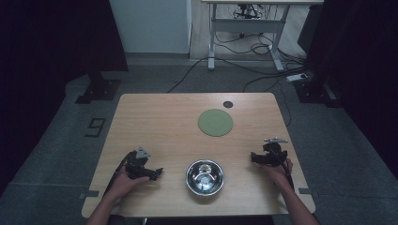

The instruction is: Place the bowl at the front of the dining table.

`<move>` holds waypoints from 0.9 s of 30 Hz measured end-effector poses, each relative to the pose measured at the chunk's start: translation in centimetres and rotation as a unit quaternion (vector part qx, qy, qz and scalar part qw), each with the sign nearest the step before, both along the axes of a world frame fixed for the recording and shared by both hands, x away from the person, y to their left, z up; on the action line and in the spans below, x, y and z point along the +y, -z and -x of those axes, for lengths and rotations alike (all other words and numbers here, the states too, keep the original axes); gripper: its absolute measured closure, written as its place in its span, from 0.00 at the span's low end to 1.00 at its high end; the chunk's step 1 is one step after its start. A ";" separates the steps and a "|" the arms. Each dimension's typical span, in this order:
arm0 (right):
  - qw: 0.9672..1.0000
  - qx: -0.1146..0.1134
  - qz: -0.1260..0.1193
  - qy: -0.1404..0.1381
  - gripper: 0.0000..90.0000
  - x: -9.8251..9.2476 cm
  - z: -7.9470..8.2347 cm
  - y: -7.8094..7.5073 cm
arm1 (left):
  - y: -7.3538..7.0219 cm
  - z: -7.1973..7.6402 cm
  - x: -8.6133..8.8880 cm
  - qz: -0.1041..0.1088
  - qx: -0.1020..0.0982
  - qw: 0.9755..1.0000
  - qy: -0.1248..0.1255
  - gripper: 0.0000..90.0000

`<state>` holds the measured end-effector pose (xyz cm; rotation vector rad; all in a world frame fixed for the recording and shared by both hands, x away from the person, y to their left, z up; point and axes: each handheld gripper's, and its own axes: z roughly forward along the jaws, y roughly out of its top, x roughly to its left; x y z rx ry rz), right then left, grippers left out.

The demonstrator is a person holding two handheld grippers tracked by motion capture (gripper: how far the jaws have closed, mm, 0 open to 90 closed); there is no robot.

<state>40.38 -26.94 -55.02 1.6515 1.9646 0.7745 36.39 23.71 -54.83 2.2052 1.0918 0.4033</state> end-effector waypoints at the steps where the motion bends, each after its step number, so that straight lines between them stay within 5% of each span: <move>1: 1.000 0.000 0.000 -0.001 0.05 0.0 0.0 0.0 | 0.0 0.0 0.0 0.000 0.000 1.000 0.000 0.00; 14: 1.000 0.004 -0.006 -0.006 0.16 -0.1 0.1 -0.4 | 0.0 0.1 -0.2 -0.001 0.001 1.000 0.006 0.00; 21: 0.999 0.008 -0.006 -0.032 0.17 0.3 0.4 -0.9 | 0.0 0.1 -0.3 -0.001 0.001 1.000 0.010 0.00; 27: 0.999 -0.011 -0.016 -0.048 0.17 0.8 0.8 -1.8 | 0.0 0.1 -0.3 -0.001 0.001 1.000 0.012 0.00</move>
